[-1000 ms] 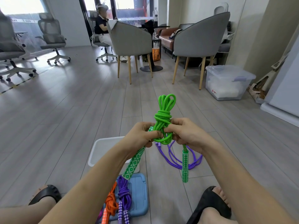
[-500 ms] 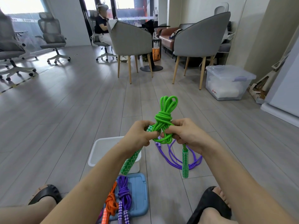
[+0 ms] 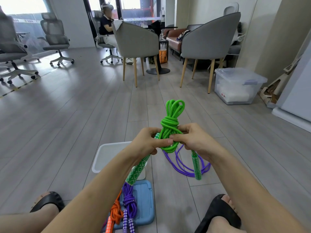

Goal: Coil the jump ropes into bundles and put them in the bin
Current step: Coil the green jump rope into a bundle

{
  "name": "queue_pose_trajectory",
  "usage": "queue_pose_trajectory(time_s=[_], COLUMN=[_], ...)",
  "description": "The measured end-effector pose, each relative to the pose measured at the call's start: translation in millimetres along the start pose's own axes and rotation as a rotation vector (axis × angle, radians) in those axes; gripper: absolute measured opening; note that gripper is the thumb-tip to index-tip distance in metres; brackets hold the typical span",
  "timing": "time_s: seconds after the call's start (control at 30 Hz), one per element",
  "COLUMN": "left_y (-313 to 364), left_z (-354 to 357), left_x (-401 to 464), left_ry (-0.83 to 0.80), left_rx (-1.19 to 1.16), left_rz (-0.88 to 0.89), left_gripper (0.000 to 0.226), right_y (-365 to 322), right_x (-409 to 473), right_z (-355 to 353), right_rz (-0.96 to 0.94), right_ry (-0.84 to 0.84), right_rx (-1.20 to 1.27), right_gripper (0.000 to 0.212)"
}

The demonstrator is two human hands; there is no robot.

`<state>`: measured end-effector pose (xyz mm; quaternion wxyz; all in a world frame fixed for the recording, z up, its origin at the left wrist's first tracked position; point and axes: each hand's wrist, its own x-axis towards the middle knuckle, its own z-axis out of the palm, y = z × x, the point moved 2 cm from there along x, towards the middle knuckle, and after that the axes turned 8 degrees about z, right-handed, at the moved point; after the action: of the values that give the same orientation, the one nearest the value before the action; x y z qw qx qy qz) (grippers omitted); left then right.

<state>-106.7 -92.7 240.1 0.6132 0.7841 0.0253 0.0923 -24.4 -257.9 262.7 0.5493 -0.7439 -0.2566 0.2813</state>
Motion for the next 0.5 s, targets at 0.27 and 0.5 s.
queue_pose_trajectory(time_s=[0.27,0.5], left_y=[2.8,-0.5], left_z=[2.6,10.7], left_x=[1.9,-2.0], left_ry=[0.016,-0.011], left_rx=[0.045,-0.147], left_rz=[0.022,0.027], left_gripper=[0.022,0.031], right_y=[6.6,7.5], right_x=[10.2,5.1], right_z=[0.2,-2.9], right_rz=[0.052,0.089], right_ry=[0.088,-0.044], right_rx=[-0.065,-0.093], right_gripper=[0.011,0.010])
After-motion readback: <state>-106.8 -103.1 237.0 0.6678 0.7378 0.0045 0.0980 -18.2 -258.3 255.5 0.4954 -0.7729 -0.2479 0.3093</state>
